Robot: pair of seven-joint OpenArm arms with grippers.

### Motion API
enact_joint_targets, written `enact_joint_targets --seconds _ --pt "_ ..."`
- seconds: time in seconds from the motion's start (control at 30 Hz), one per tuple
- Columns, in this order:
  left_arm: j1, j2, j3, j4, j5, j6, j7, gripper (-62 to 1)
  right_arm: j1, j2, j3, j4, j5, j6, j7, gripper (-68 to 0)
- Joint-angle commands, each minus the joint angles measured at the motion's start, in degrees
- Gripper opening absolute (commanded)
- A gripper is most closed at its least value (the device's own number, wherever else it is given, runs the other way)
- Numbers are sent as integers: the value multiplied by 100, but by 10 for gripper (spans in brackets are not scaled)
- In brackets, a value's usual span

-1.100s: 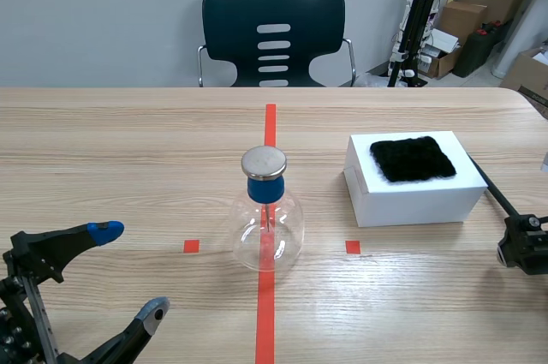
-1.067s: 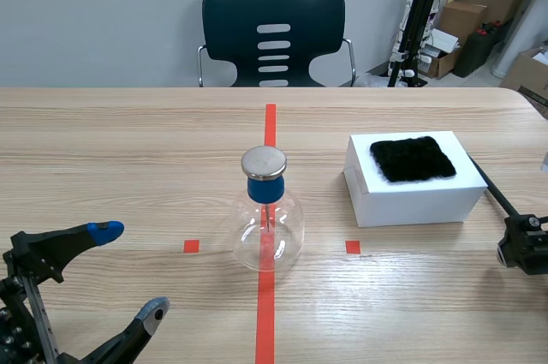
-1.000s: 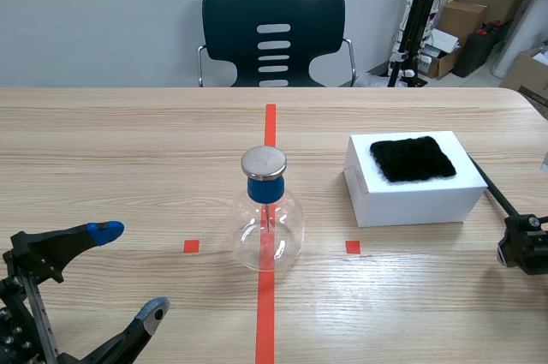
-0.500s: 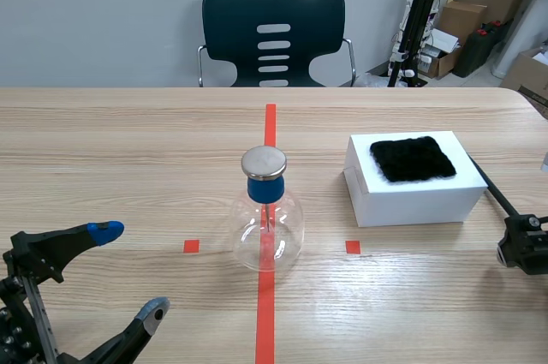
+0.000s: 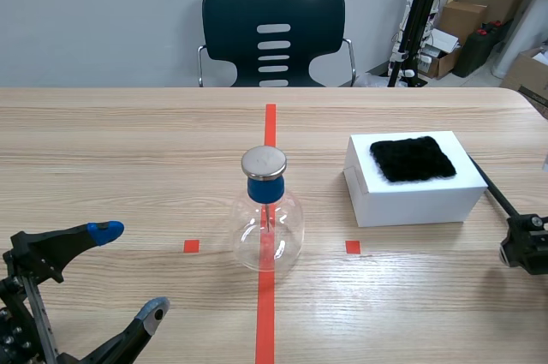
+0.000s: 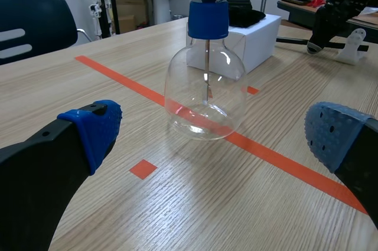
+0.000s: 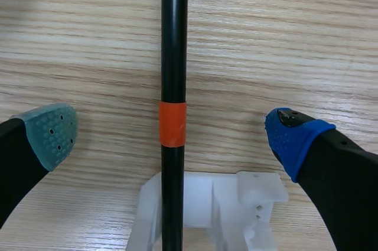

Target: Do the electroscope experiment. return to the home posture

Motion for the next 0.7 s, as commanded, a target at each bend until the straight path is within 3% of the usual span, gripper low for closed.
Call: enact_joint_targets --seconds 0.0,0.17,0.37,0.5,0.67 --pt "-31 -20 -33 107 -33 -9 -81 14 55 232 155 149 52 48 57 4" --pt "-31 -20 -33 107 -31 -9 -81 14 28 420 365 345 63 85 339 4" --pt "-31 -20 -33 107 -33 -9 -81 14 -422 647 793 887 57 402 863 4" --pt "-31 -55 -33 109 -37 -11 -149 14 -1121 796 1241 1552 31 647 1403 4" --pt "-22 -267 -33 168 -74 -42 -232 14 -2339 855 2116 2559 -219 654 2459 4"
